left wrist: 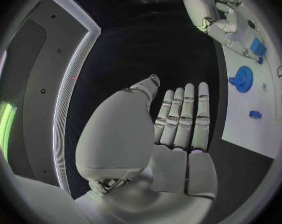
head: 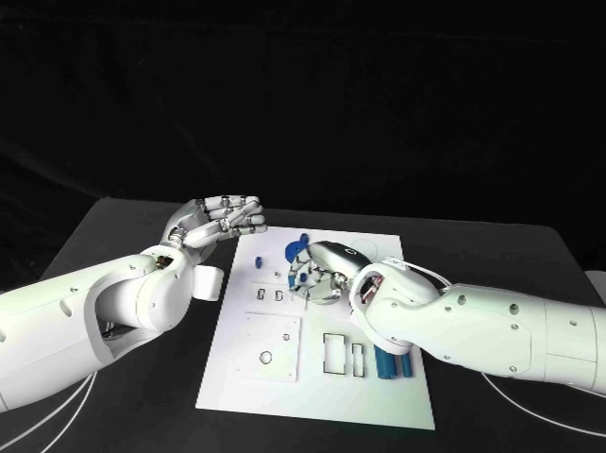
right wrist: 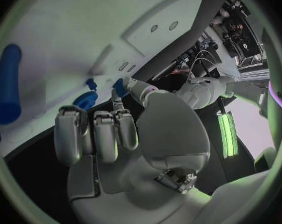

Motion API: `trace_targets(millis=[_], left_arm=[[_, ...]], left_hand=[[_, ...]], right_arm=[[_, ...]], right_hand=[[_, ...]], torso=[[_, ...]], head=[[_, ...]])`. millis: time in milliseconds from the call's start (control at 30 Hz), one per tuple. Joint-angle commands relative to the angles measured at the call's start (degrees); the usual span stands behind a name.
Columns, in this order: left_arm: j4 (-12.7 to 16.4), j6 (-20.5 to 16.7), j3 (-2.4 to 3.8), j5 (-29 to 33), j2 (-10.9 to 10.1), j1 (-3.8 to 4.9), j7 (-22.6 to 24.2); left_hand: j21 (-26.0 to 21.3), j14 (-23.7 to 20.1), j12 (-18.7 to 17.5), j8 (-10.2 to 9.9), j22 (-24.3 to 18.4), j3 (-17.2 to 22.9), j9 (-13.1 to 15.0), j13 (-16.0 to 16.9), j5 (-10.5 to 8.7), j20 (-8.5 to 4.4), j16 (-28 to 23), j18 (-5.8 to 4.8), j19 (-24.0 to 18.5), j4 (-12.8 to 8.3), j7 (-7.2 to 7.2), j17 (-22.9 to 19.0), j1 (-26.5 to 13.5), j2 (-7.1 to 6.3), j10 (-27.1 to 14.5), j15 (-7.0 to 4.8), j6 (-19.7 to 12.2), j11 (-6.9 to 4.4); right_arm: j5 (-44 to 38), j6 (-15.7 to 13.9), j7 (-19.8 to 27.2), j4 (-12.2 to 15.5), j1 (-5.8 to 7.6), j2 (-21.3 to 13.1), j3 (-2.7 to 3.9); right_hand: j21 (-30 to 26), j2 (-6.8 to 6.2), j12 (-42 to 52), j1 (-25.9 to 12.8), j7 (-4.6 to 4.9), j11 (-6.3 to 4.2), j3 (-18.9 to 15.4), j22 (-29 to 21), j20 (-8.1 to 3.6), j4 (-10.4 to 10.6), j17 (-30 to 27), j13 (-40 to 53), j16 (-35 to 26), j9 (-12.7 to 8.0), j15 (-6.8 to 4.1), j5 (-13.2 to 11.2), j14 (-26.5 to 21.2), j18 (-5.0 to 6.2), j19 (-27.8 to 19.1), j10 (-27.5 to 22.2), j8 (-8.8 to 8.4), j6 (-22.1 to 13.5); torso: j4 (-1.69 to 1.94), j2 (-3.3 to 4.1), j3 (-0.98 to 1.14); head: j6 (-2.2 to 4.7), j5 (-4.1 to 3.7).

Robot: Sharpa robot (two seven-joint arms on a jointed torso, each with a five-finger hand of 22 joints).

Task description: Assemble the parts on the task board

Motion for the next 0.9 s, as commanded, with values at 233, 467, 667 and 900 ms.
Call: trace_targets(millis=[233, 467, 667, 900], left_arm=[[0.12, 0.89, 0.04, 0.1, 0.1, 0.04, 0.24], [0.14, 0.99, 0.04, 0.1, 0.11, 0.04, 0.21], [0.12, 1.04, 0.04, 0.1, 0.1, 0.04, 0.17], [0.12, 1.13, 0.04, 0.09, 0.1, 0.04, 0.11]], left_hand=[[-0.36, 0.08, -0.4, -0.29, -0.13, 0.48, -0.12, 0.04, -0.24, 0.0, -0.3, 0.75, 0.25, -0.1, 0.45, 0.11, -0.52, 0.06, 0.25, 0.34, 0.12, -0.06], [-0.37, 0.06, -0.45, -0.31, -0.15, 0.49, -0.13, 0.03, -0.24, 0.0, -0.33, 0.75, 0.24, -0.12, 0.45, 0.11, -0.53, 0.04, 0.23, 0.35, 0.1, -0.06], [-0.37, 0.06, -0.45, -0.31, -0.15, 0.49, -0.13, 0.03, -0.24, 0.0, -0.33, 0.75, 0.24, -0.12, 0.45, 0.11, -0.53, 0.04, 0.23, 0.35, 0.1, -0.06], [-0.37, 0.06, -0.45, -0.31, -0.15, 0.49, -0.13, 0.03, -0.24, 0.0, -0.33, 0.75, 0.24, -0.12, 0.45, 0.11, -0.53, 0.04, 0.23, 0.35, 0.1, -0.06]], right_arm=[[-4.24, 1.57, -1.52, -0.48, -1.2, 1.18, -0.17], [-5.16, 1.83, -1.63, -0.94, -1.51, 1.55, -0.2], [-5.74, 2.05, -1.63, -1.4, -1.93, 1.99, -0.25], [-6.08, 2.14, -1.71, -1.87, -2.31, 2.39, -0.28]], right_hand=[[0.28, -0.23, -0.18, -0.42, -0.97, -0.31, 0.19, 5.58, -0.19, -0.02, 8.63, 7.0, 0.16, 2.53, -0.47, -0.24, 4.52, -0.33, 0.32, 0.25, 2.63, 0.49], [0.3, -0.41, -0.1, -0.59, -0.97, -0.3, 0.12, 5.62, -0.2, -0.02, 8.68, 7.1, 0.17, 2.56, -0.47, -0.28, 4.53, -0.34, 0.35, 0.33, 2.66, 0.45], [0.28, -0.54, -0.12, -0.71, -0.97, -0.3, 0.07, 5.61, -0.2, -0.01, 8.67, 7.08, 0.17, 2.57, -0.47, -0.31, 4.53, -0.33, 0.34, 0.32, 2.69, 0.43], [0.31, -0.63, -0.15, -0.81, -0.96, -0.3, 0.03, 5.65, -0.21, 0.0, 8.68, 7.05, 0.17, 2.58, -0.47, -0.34, 4.54, -0.34, 0.37, 0.3, 2.71, 0.41]], torso=[[0.0, 0.02, 0.1], [0.0, 0.02, 0.05], [0.05, 0.0, 0.06], [0.07, -0.01, 0.01]], head=[[-0.29, 0.12], [-0.43, 0.15], [-0.56, 0.17], [-0.69, 0.21]])
